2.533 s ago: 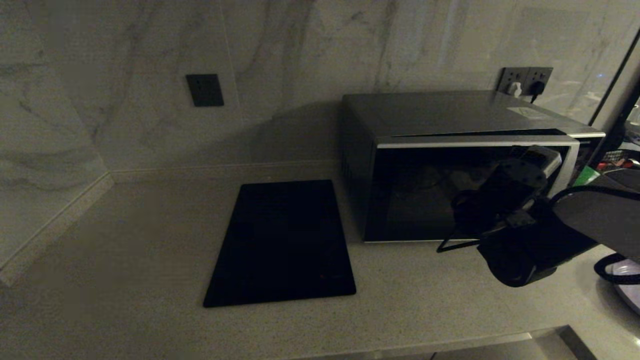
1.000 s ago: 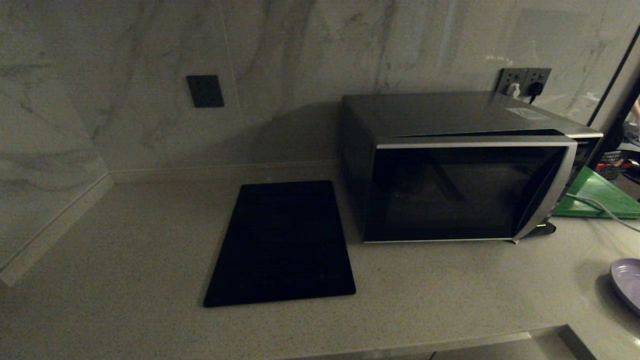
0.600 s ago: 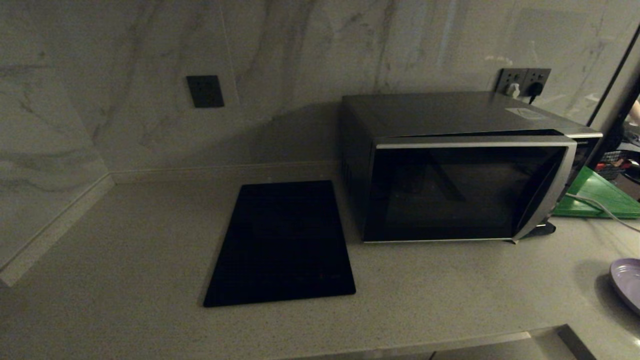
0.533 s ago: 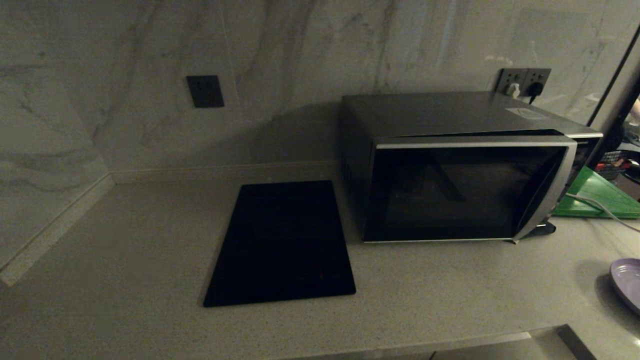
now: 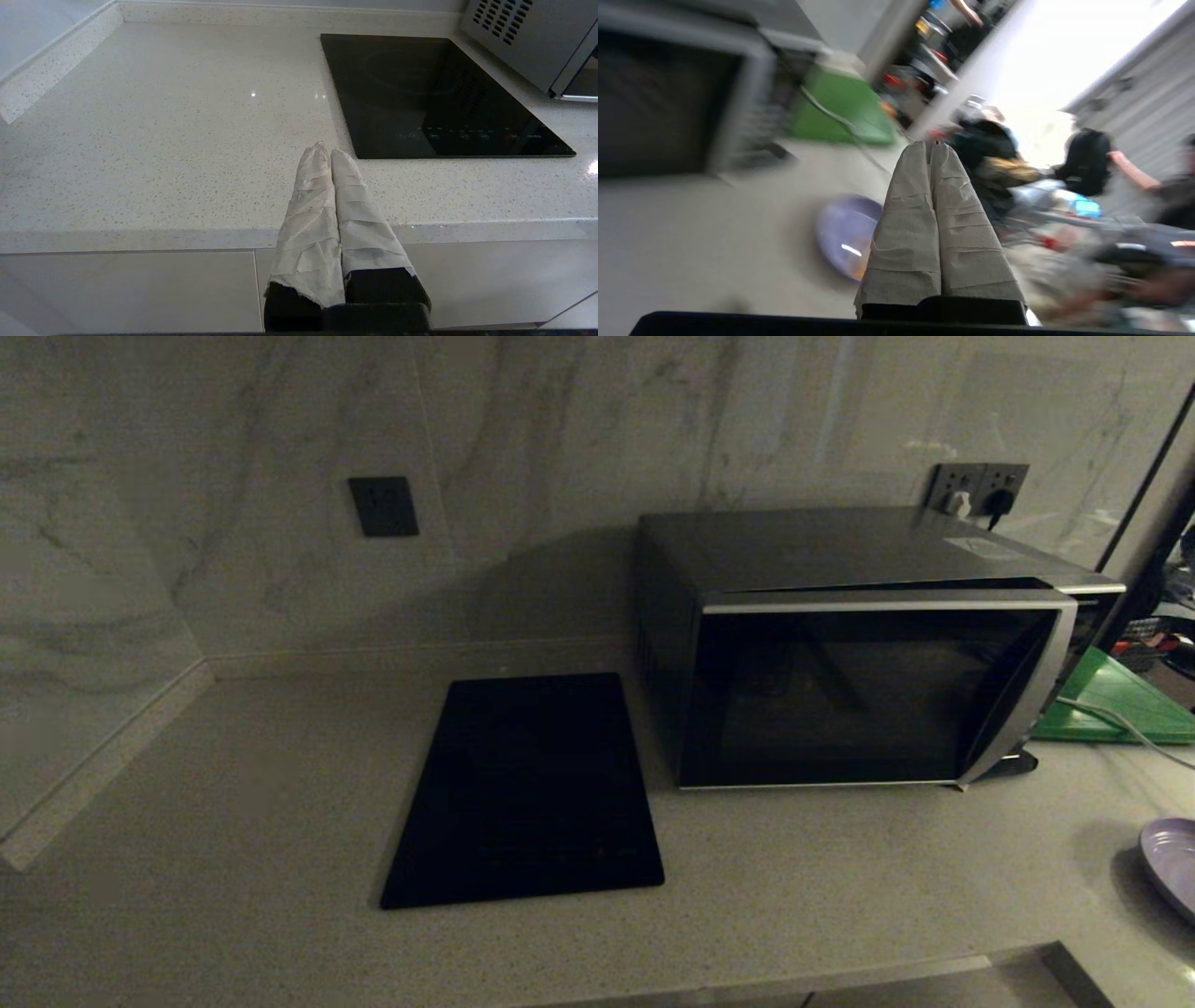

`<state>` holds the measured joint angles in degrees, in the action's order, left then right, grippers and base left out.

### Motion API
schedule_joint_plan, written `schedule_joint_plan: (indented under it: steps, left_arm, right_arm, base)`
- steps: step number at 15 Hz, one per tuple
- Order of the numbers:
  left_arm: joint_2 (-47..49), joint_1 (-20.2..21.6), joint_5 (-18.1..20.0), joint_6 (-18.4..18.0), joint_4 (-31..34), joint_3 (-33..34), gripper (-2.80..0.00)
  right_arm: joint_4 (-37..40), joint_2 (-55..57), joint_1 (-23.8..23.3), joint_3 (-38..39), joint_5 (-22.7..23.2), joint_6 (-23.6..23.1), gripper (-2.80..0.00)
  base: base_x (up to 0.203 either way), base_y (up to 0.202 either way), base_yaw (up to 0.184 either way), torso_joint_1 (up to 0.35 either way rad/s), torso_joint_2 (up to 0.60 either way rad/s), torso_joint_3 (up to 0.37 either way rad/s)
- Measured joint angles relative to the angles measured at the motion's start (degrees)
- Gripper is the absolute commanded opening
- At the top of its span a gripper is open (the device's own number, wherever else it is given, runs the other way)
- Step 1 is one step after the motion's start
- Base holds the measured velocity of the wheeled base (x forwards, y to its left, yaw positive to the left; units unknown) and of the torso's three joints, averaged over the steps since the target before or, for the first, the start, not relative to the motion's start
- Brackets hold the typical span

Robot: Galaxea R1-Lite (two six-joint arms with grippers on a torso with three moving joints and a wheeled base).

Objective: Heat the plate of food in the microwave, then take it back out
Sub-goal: Open the microwave oven

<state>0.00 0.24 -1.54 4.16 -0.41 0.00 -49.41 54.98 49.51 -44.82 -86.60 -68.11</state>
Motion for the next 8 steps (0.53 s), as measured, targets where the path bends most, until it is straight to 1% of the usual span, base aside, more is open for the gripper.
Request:
schedule_joint_plan:
  steps: [1,2,3,4,6,8]
  left_arm:
    - [0.0,0.0,0.0,0.0,0.0,0.0,-2.8]
    - [0.0,0.0,0.0,0.0,0.0,0.0,-2.8]
    - [0.0,0.0,0.0,0.0,0.0,0.0,-2.8]
    - [0.0,0.0,0.0,0.0,0.0,0.0,-2.8]
    - [0.0,0.0,0.0,0.0,0.0,0.0,-2.8]
    - [0.0,0.0,0.0,0.0,0.0,0.0,-2.8]
  right_arm:
    - [0.9,-1.1,0.0,-1.8,-0.4,-4.5,-2.8]
    - [1.5,-2.0,0.0,-3.6,-0.6,-8.0,-2.8]
    - [1.8,-2.8,0.0,-5.8,-0.6,-11.2,-2.8]
    - [1.9,-3.3,0.0,-7.9,-0.6,-13.1,-2.8]
    - [1.9,-3.2,0.1,-13.6,-0.6,-13.8,-2.8]
    - [1.8,-1.8,1.4,-20.2,-0.6,-14.0,-2.8]
  base:
    - [0.0,0.0,0.0,0.0,0.0,0.0]
    - [0.0,0.0,0.0,0.0,0.0,0.0]
    - [0.0,0.0,0.0,0.0,0.0,0.0]
    - [0.0,0.0,0.0,0.0,0.0,0.0]
    - [0.0,0.0,0.0,0.0,0.0,0.0]
    - [0.0,0.0,0.0,0.0,0.0,0.0]
